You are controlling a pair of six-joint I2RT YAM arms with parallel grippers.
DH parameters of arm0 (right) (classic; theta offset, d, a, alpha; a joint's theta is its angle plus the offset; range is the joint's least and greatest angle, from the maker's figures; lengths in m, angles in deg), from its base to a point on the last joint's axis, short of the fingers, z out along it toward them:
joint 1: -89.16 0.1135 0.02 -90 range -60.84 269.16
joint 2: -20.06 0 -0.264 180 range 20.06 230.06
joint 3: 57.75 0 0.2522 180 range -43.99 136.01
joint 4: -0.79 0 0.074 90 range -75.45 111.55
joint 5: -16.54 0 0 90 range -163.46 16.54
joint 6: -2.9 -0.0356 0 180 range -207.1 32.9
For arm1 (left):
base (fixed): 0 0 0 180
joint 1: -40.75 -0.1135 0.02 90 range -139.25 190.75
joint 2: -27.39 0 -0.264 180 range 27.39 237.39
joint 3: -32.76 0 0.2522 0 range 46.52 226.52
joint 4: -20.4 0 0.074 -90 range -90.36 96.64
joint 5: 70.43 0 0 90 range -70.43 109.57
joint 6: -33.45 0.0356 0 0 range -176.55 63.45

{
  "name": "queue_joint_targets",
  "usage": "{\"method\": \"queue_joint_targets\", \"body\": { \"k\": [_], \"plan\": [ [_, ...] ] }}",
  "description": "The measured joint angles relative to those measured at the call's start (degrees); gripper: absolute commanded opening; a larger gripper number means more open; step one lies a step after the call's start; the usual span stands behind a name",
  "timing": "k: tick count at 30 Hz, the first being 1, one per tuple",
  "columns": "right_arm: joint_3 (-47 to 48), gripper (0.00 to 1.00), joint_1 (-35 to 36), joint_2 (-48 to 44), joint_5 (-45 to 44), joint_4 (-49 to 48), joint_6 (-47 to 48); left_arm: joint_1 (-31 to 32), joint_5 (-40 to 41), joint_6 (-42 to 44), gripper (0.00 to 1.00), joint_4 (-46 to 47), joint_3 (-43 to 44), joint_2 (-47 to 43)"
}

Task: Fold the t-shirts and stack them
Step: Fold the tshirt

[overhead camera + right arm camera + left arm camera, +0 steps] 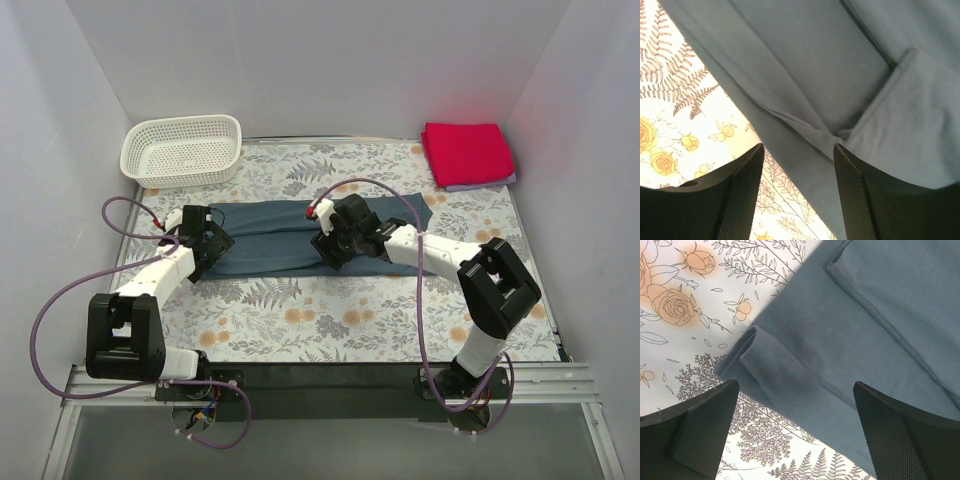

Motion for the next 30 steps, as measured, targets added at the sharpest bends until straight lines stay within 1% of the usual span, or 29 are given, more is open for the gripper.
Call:
{"method": "queue_joint_targets", "body": {
  "k": [3,7,12,18,21,26,30],
  "plan": [
    [0.7,0.56,3.3,0.7,-3.5,0.0,2.1,0.0,0.1,0.0,0.91,-0.3,0.3,0.0],
    [3.3,0.56,7.3,4.2,-9.2,-0.3,4.9,0.0,0.7,0.2,0.91,-0.7,1.1,-0.2],
    [5.8,0.56,9.6,8.9,-14.9,-0.2,7.8,0.0,1.8,0.5,0.91,-1.6,1.1,-2.6],
    [8.8,0.56,9.5,12.4,-20.2,0.0,9.7,0.0,2.6,1.7,0.92,-2.2,0.4,-8.0],
    [10.4,0.56,9.0,13.3,-21.5,0.1,10.2,0.0,2.8,2.7,0.92,-2.6,-0.1,-9.9],
    [14.1,0.56,7.4,14.9,-22.1,0.2,10.3,0.0,2.1,3.7,0.93,-3.5,-1.0,-10.7],
    [17.5,0.56,3.6,17.2,-19.2,0.2,8.0,0.0,-0.1,4.6,0.94,-4.0,-1.3,-10.2]
  ]
}}
